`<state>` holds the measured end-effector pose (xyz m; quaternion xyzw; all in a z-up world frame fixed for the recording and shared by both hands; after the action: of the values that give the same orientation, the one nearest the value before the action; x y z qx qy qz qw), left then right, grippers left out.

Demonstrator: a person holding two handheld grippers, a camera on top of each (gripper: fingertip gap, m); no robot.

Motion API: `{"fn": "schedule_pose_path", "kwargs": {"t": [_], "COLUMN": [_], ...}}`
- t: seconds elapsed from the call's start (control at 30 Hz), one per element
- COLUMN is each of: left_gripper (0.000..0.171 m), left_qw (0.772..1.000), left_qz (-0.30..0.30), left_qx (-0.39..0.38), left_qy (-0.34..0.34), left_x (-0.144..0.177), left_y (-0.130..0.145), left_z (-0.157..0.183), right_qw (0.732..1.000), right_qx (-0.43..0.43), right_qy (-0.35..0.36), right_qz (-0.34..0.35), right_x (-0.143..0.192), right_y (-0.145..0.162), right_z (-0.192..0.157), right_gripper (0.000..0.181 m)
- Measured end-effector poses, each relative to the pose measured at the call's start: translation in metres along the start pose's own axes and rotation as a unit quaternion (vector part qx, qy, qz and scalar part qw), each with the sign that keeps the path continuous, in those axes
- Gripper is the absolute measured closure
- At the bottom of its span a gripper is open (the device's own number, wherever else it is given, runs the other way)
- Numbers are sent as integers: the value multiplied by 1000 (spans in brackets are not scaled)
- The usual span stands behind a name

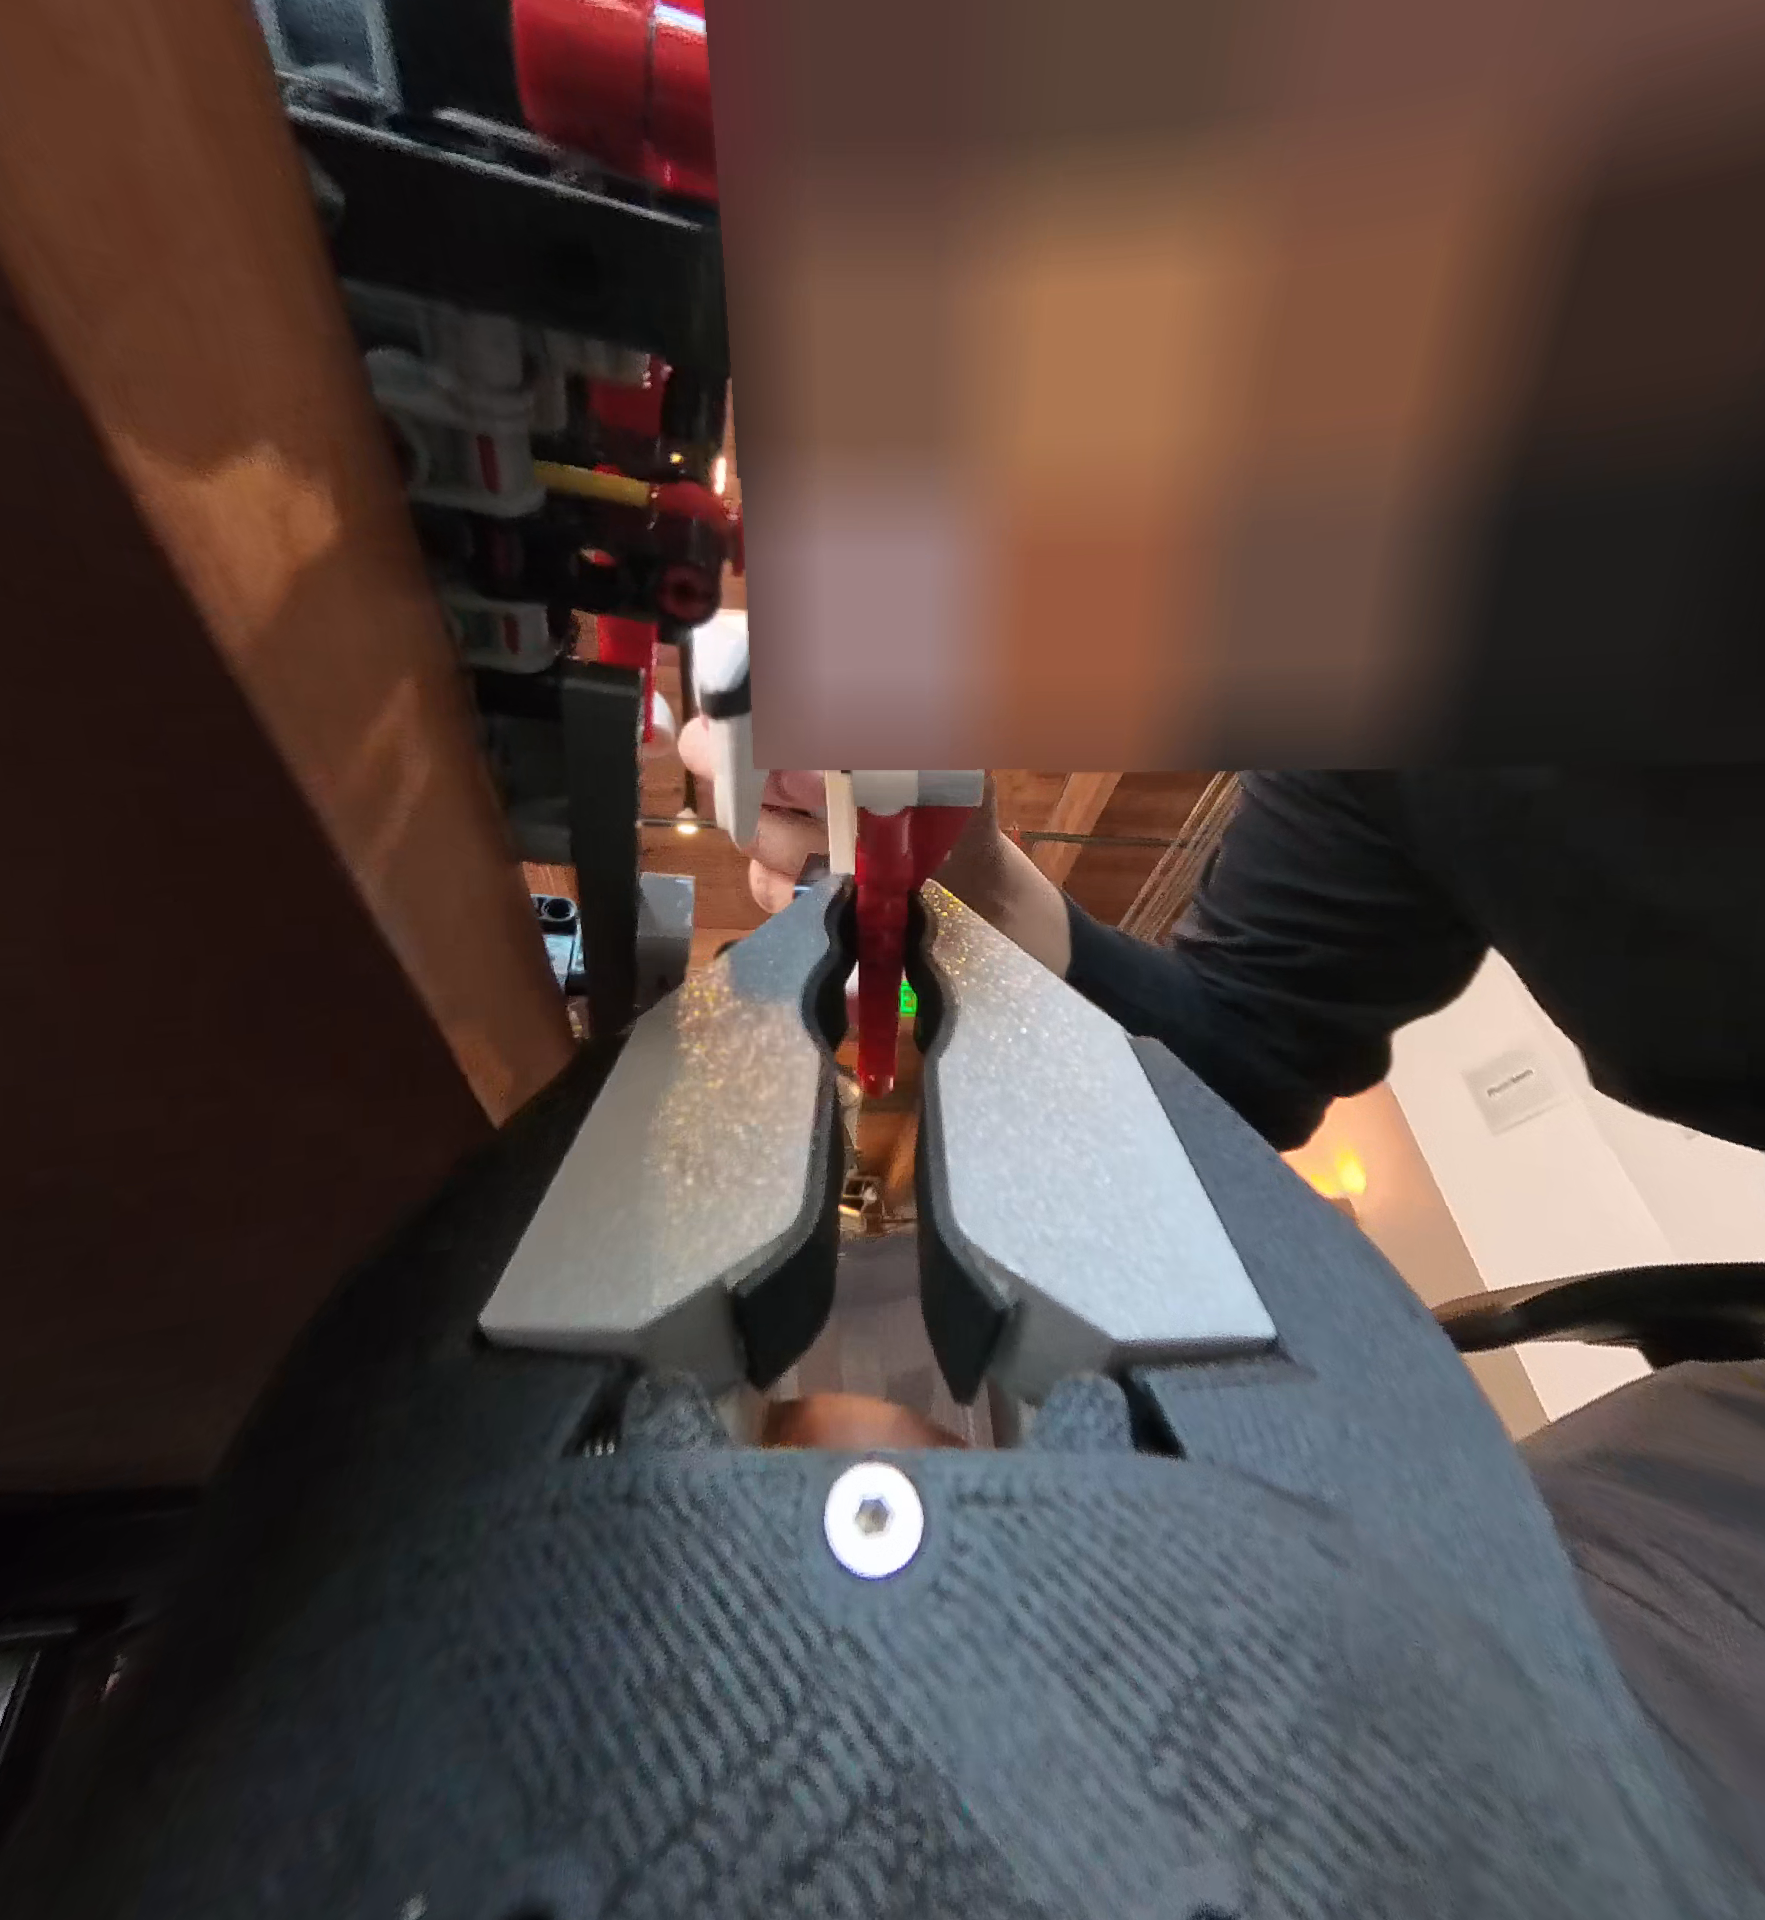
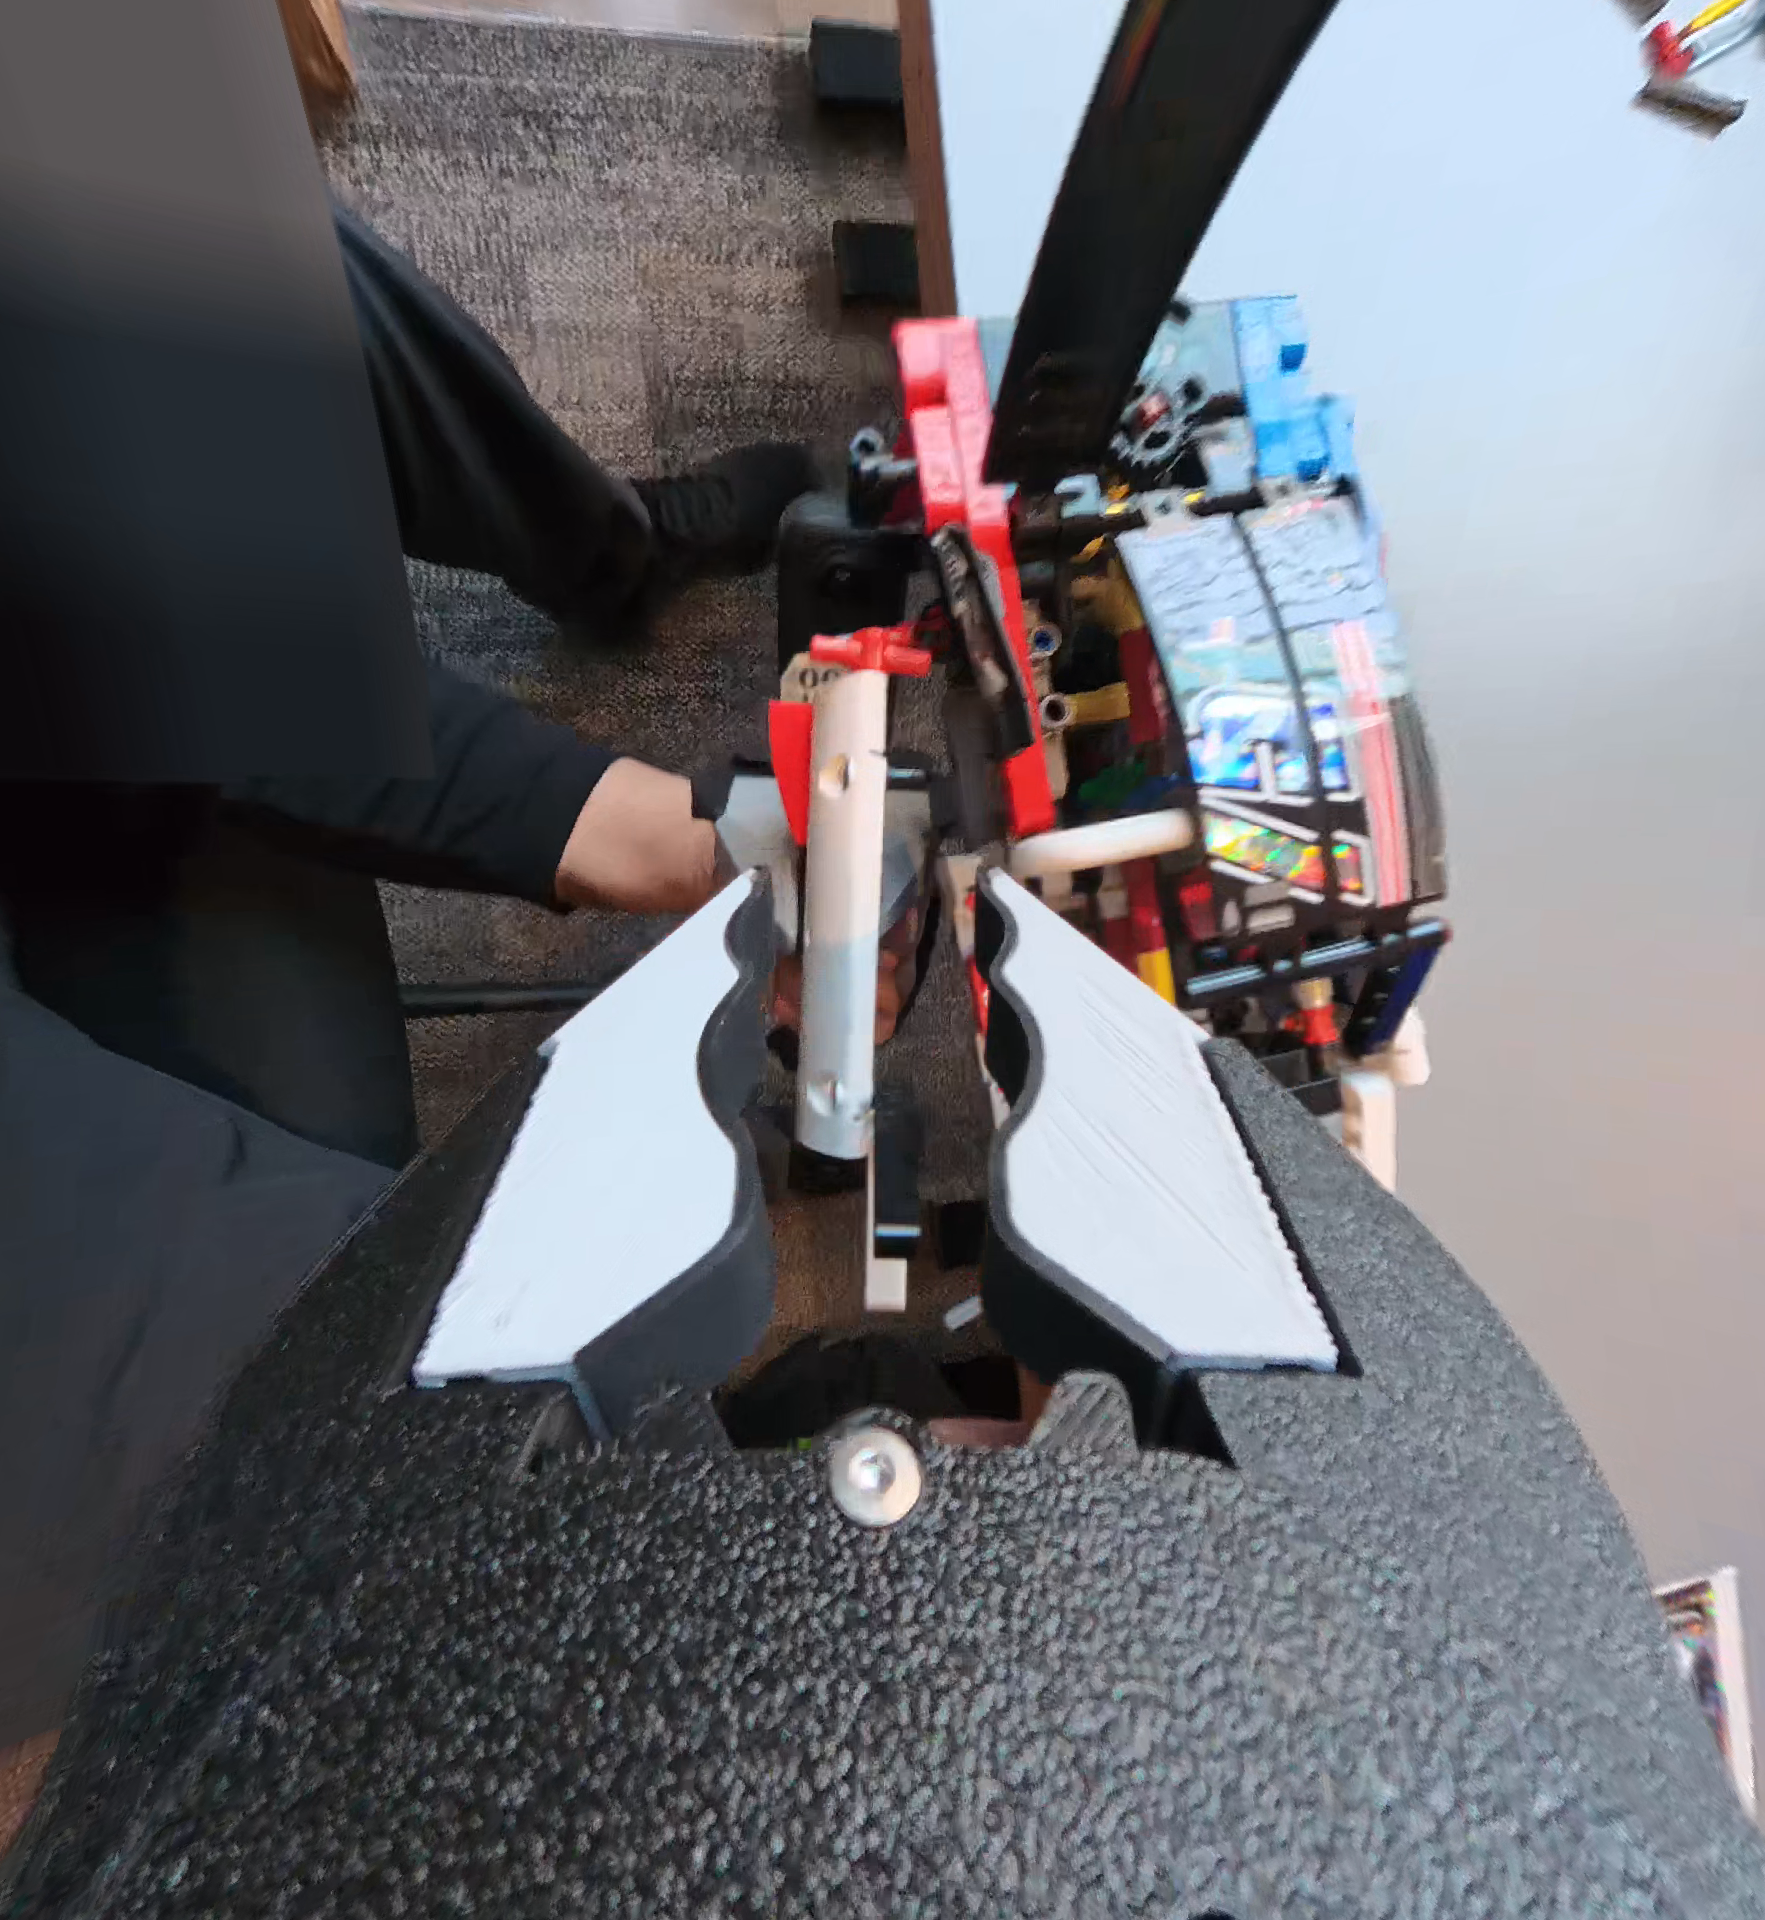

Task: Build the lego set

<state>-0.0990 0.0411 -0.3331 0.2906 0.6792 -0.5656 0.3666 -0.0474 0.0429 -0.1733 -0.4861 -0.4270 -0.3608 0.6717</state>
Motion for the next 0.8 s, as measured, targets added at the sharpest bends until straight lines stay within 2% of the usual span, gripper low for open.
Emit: {"fn": "schedule_pose_path", "kwargs": {"t": [0.03,0.1,0.13,0.2,0.23,0.4,0.53,0.63,0.8], "left_gripper": [166,166,167,167,167,167,167,167,167], "left_qw": [1000,1000,1000,999,999,998,997,997,997], "left_qz": [-4,-11,-13,-24,-28,-42,-51,-56,-57], "left_qx": [0,2,3,9,13,26,31,34,32], "left_qy": [3,17,23,28,27,42,45,43,45], "left_x": [-1,4,5,11,15,21,24,25,27], "left_y": [0,-5,-4,1,3,6,8,9,6], "left_z": [1,4,6,13,14,16,17,18,17], "right_qw": [1000,1000,999,997,996,999,993,990,989], "right_qx": [5,17,14,-7,-16,-19,-5,-5,-13], "right_qy": [-1,-12,-32,-69,-73,3,62,62,60], "right_qz": [-12,-18,1,45,46,-51,-103,-129,-131], "right_x": [-4,-8,-4,9,12,-15,-40,-54,-52], "right_y": [3,5,3,-1,0,15,16,17,15], "right_z": [-3,-6,-6,-3,0,9,15,18,11], "right_gripper": [144,140,141,146,152,144,147,151,154]}}
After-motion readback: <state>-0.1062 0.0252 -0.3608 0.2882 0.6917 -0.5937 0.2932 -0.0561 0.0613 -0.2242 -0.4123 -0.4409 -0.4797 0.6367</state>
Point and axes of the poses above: each gripper's, where its closed fingertips meet, x back along the fingers, y out of its underside, z = x × y across the jaws, the point moved 8 cm from there along x, back along the fingers, and after that the axes turned 11 degrees about -z, right-handed, at the moved point
